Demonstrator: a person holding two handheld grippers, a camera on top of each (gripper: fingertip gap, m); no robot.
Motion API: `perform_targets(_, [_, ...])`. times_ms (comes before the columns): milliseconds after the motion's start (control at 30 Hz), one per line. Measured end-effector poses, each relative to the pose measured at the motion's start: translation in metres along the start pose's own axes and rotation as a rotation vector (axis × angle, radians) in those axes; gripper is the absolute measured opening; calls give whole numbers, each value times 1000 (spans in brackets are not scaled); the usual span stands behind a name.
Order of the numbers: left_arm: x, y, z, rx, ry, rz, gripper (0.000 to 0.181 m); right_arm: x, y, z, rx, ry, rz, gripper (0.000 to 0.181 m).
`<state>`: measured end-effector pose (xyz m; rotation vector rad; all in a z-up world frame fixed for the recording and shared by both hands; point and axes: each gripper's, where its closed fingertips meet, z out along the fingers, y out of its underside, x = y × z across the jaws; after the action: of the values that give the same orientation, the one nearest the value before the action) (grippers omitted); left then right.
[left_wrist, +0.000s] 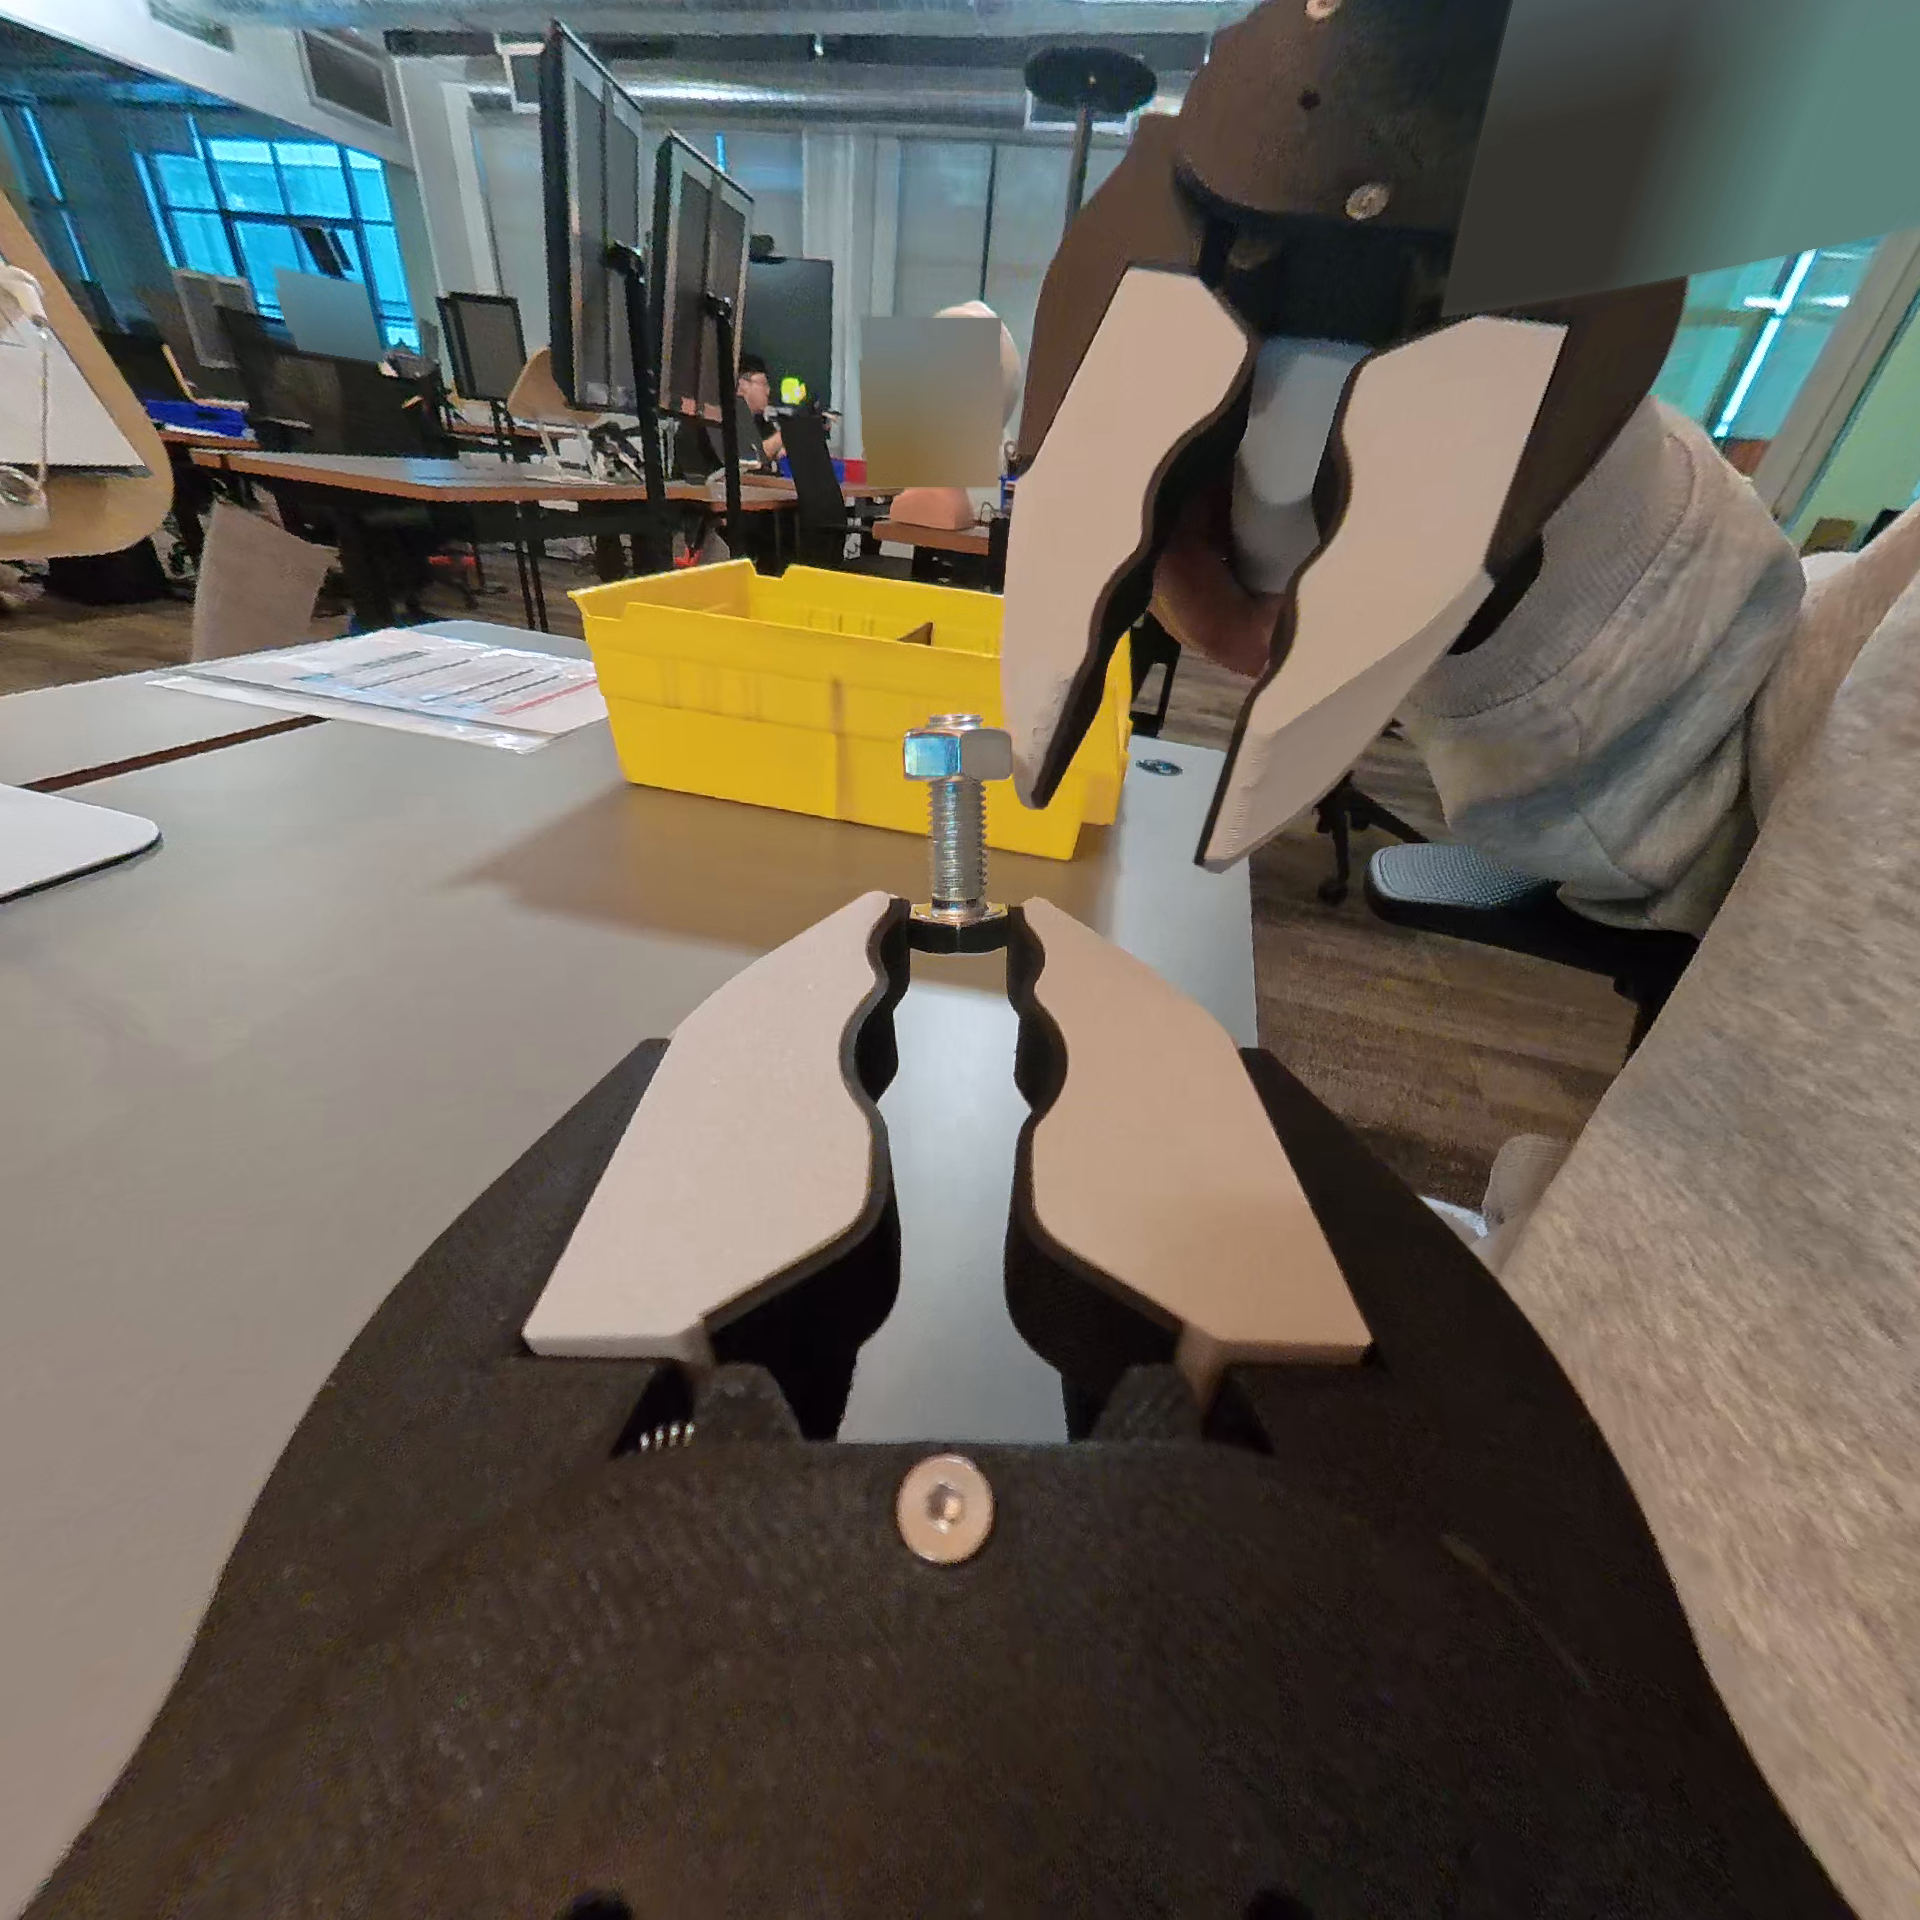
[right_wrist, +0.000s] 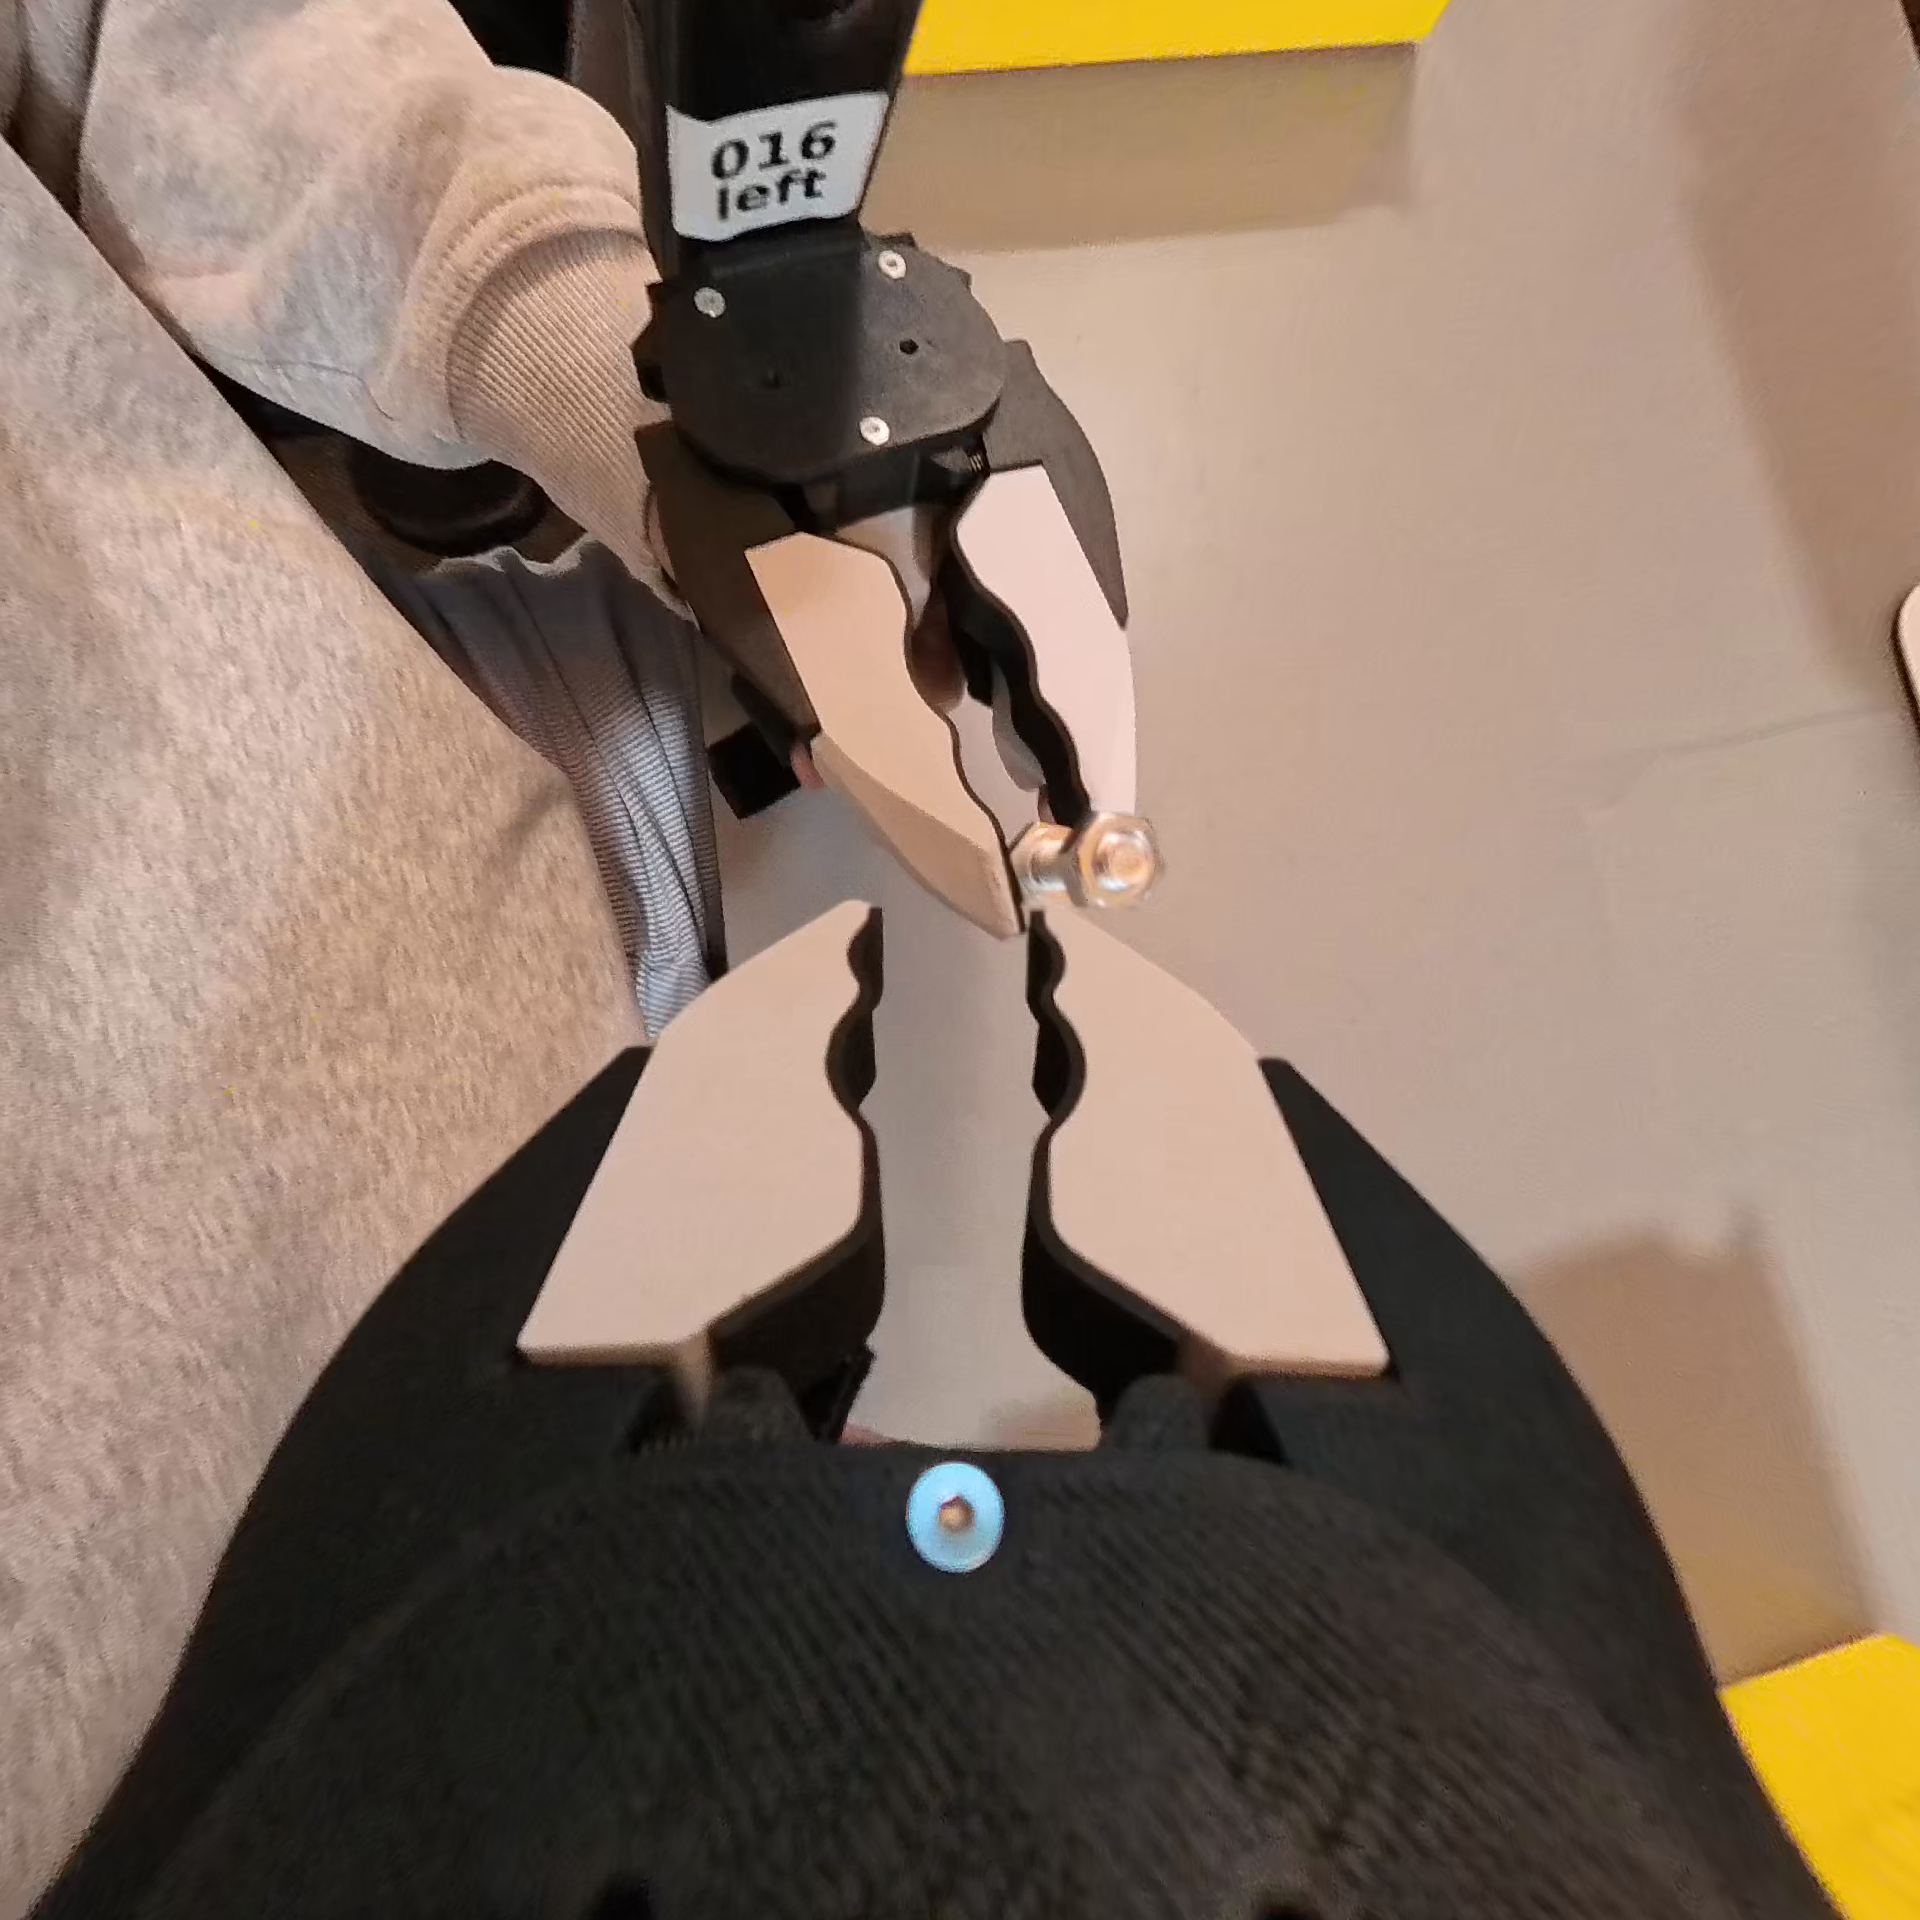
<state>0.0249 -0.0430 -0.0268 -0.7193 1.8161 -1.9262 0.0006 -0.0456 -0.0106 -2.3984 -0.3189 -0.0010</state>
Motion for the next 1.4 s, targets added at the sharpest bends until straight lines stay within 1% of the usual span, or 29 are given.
perform_targets(267, [3,0,1,0,15,12,18,8,-2,1,33,16,26,34])
perform_targets(600, [7,3,3,-19,27,35,18,10,-10,5,99,12,50,38])
perform_targets(900, [5,3,3,-25,16,35,18,8,-15,7,112,35,15,44])
perform_targets(1167, [5,5,5,-34,11,37,18,-1,-22,9,137,9,1,42])
perform_targets(1400, [-1,3,3,-17,-2,1,18,-6,-21,5,117,-4,-13,37])
